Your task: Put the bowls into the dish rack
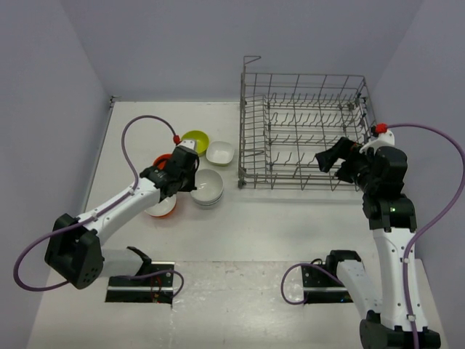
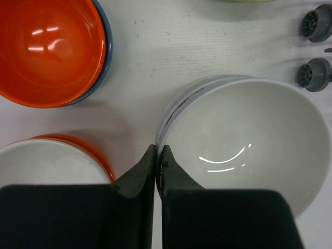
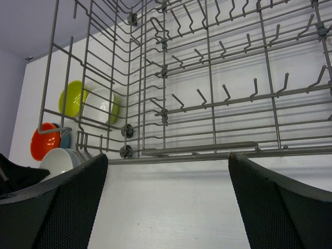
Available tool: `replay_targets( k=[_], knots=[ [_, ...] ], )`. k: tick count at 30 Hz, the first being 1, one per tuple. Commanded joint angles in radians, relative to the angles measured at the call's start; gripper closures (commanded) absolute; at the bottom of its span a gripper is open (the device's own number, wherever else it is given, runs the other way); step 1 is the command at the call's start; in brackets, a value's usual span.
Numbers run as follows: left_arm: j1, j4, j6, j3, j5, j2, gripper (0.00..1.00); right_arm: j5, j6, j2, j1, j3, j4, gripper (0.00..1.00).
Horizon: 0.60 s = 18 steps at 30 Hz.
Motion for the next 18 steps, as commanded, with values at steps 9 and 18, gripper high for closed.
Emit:
replay_targets(
  k=[9, 18],
  knots=[
    [-0.049, 0.002, -0.010, 0.106, -0.083, -0.050, 1.00, -0.065, -0.025, -0.008, -0.001, 0.004, 0.003, 0.01],
    [-0.071, 0.061, 0.028, 0.149, -0.028, -0.179, 1.00, -0.351, -0.086, -0.051, 0.013, -0.021, 0.078, 0.01]
  ],
)
